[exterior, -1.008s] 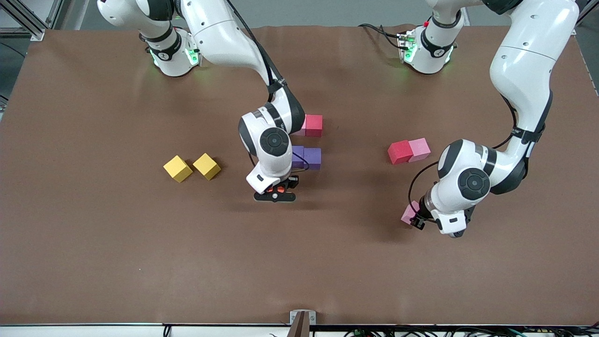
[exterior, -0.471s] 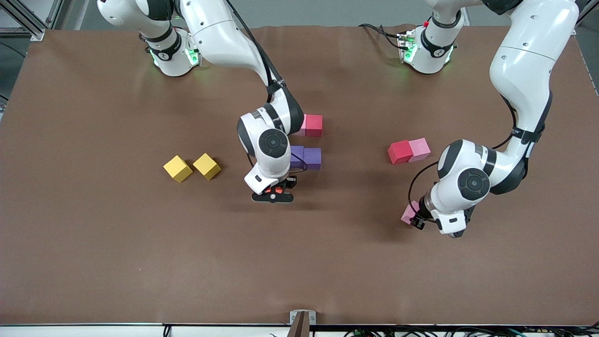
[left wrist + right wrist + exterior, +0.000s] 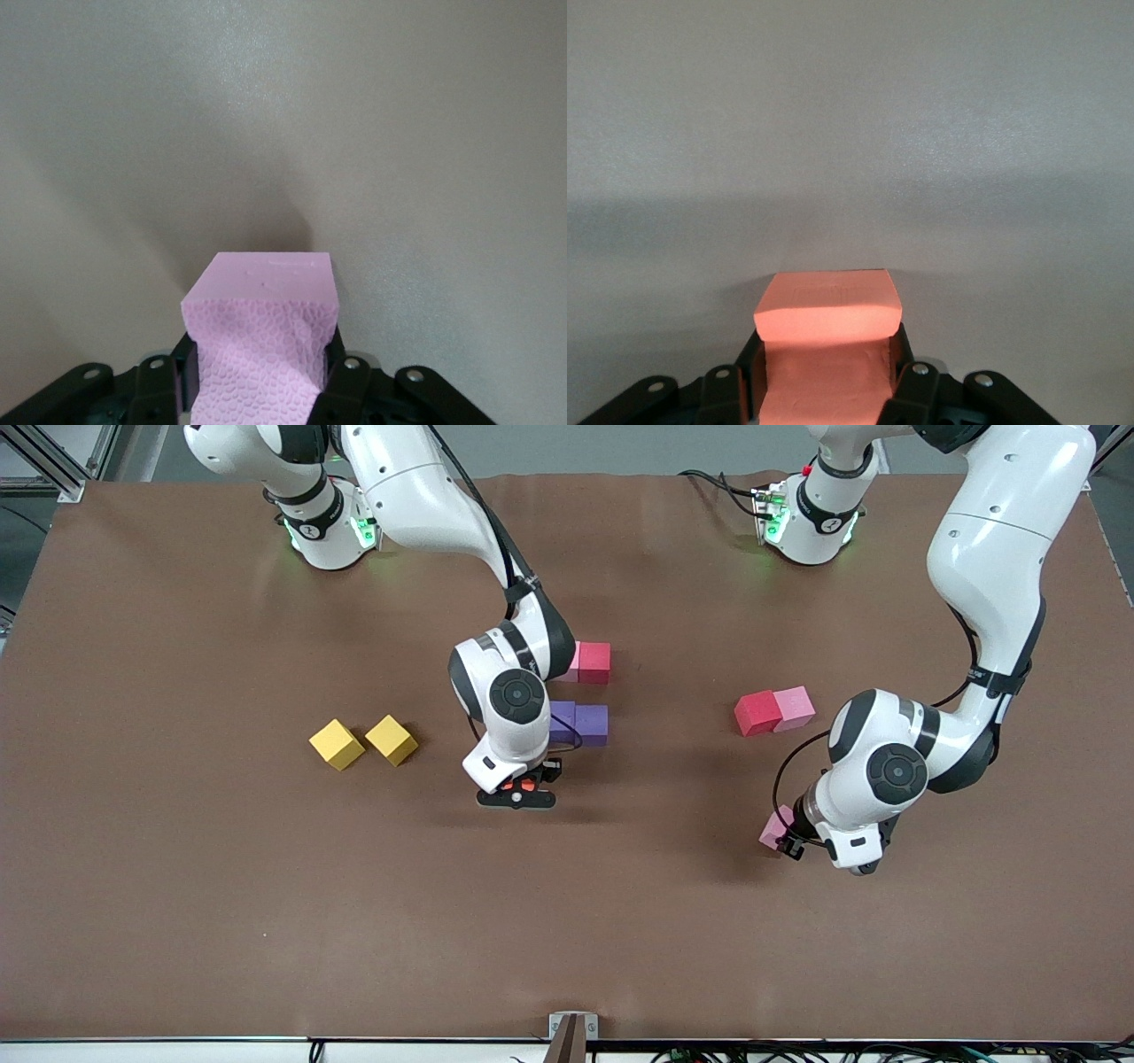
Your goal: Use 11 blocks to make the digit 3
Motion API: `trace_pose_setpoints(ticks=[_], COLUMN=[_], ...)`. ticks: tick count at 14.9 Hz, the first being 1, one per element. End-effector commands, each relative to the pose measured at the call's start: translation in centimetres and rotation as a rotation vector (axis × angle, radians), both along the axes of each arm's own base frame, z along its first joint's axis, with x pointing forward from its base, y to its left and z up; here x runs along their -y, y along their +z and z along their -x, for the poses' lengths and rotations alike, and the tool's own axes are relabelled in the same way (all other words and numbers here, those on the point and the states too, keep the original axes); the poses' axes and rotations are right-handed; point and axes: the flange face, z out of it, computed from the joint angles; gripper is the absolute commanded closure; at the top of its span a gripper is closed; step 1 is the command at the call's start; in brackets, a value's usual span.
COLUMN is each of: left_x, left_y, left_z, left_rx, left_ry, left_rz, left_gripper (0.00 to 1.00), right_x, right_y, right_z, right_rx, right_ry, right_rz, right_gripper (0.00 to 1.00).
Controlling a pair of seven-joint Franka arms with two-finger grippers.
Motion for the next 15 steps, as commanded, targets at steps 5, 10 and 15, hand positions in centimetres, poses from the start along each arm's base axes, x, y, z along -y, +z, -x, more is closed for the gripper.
trace_pose_setpoints(ticks=[5, 10, 15], left_x=[-0.07, -0.07, -0.07], left_y=[-0.03, 0.07, 0.07], left_z=[-0.28, -0.29, -0.29], left_rx=[-0.004, -0.003, -0.003], left_ry=[0.007, 0.009, 0.01], left_rz=[0.01, 0.01, 0.011], left_gripper=[0.67, 0.67, 0.67], right_x=[-0.52, -0.64, -0.61], right_y=[1.15, 1.13, 0.93], right_z=[0.77, 0.81, 0.82], right_rx=[0.003, -0.002, -0.003], right_ry=[-0.009, -0.017, -0.015], right_rz=[-0.025, -0.038, -0.034], right_gripper=[0.97, 0.97, 0.97])
